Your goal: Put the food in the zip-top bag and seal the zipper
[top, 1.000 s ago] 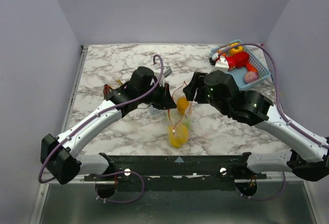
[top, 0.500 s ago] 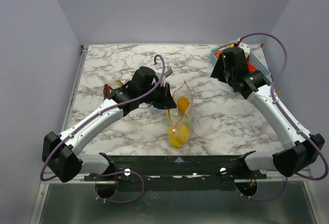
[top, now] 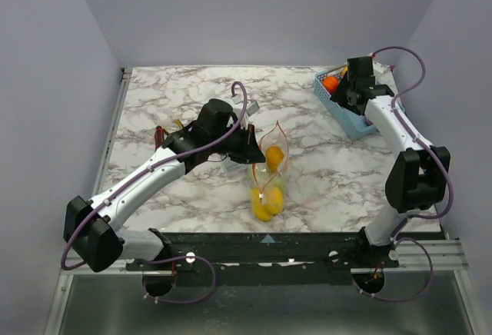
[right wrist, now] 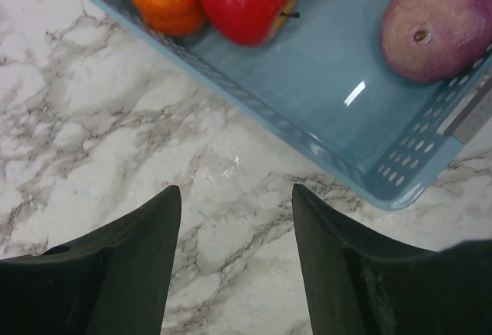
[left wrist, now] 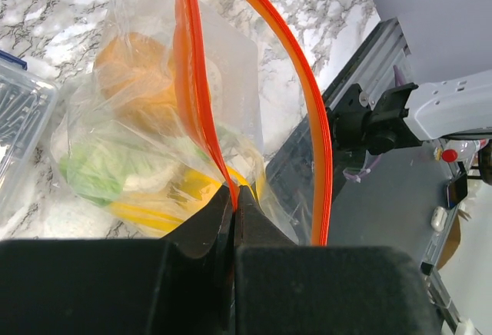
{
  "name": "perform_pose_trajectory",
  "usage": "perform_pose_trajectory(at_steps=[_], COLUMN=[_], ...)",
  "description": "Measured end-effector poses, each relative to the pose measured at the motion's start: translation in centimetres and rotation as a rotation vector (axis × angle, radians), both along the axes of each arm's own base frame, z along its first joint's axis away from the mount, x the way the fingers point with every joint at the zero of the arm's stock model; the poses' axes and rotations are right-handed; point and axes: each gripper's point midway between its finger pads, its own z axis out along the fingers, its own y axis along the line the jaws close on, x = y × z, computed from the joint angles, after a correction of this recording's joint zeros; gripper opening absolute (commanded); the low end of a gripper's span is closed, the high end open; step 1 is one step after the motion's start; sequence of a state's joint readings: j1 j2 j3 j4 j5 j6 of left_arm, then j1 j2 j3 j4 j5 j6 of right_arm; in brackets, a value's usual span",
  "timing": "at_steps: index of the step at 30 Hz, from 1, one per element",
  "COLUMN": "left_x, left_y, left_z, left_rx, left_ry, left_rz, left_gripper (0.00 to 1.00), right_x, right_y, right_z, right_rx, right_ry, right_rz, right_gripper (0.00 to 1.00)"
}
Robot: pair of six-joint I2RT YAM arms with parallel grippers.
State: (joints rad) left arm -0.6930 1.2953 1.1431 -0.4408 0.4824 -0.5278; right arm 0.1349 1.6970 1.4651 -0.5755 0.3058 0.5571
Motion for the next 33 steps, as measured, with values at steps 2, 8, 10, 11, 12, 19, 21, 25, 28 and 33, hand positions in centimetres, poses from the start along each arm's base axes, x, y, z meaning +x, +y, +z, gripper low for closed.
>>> perform_pose_trajectory(at_steps=[2, 8, 10, 11, 12, 19, 21, 25, 28, 33], left_x=[0.0, 0.0, 0.0, 0.0, -0.1, -0.1, -0.3, -0.6, -0.8, -0.9], left_y=[0.0, -0.1, -0.1, -0.1, -0.1, -0.1, 0.0, 0.2, 0.3, 0.3], left_z=[0.1, 0.1, 0.1, 0.1, 0.2, 0.4, 0.6, 1.1, 1.5, 1.4], left_rx=[-0.003, -0.005, -0.007, -0.008, -0.009, -0.018, -0.024, -0.036, -0.044, -0.044], left_ry=[-0.001, 0.0, 0.001, 0.003, 0.004, 0.003, -0.002, -0.016, -0.021, -0.022], left_rz=[-0.001, 0.0, -0.002, -0.002, -0.003, 0.0, 0.0, -0.001, -0.006, -0.008], left_gripper=[0.0, 0.0, 0.0, 0.0, 0.0, 0.0, 0.0, 0.0, 0.0, 0.0], right_x=[1.1, 3.6, 4.4, 4.7, 5.0, 8.3, 9.3, 10.8, 11.8, 13.2], right_y=[-0.9, -6.2, -8.0, -8.9, -9.5, -9.5, -9.2, -9.3, -10.0, -11.3], right_z=[0.1, 1.5, 1.9, 2.1, 2.1, 0.2, -1.0, -3.9, -5.9, -8.5], right_rx=[0.011, 0.112, 0.152, 0.168, 0.182, 0.279, 0.304, 0.353, 0.392, 0.431], right_ry=[-0.024, -0.154, -0.212, -0.24, -0.266, -0.329, -0.321, -0.291, -0.267, -0.243], right_rz=[-0.023, -0.148, -0.201, -0.225, -0.247, -0.264, -0.256, -0.248, -0.258, -0.274], right_gripper=[0.64, 0.86, 0.92, 0.93, 0.94, 0.96, 0.96, 0.96, 0.96, 0.96])
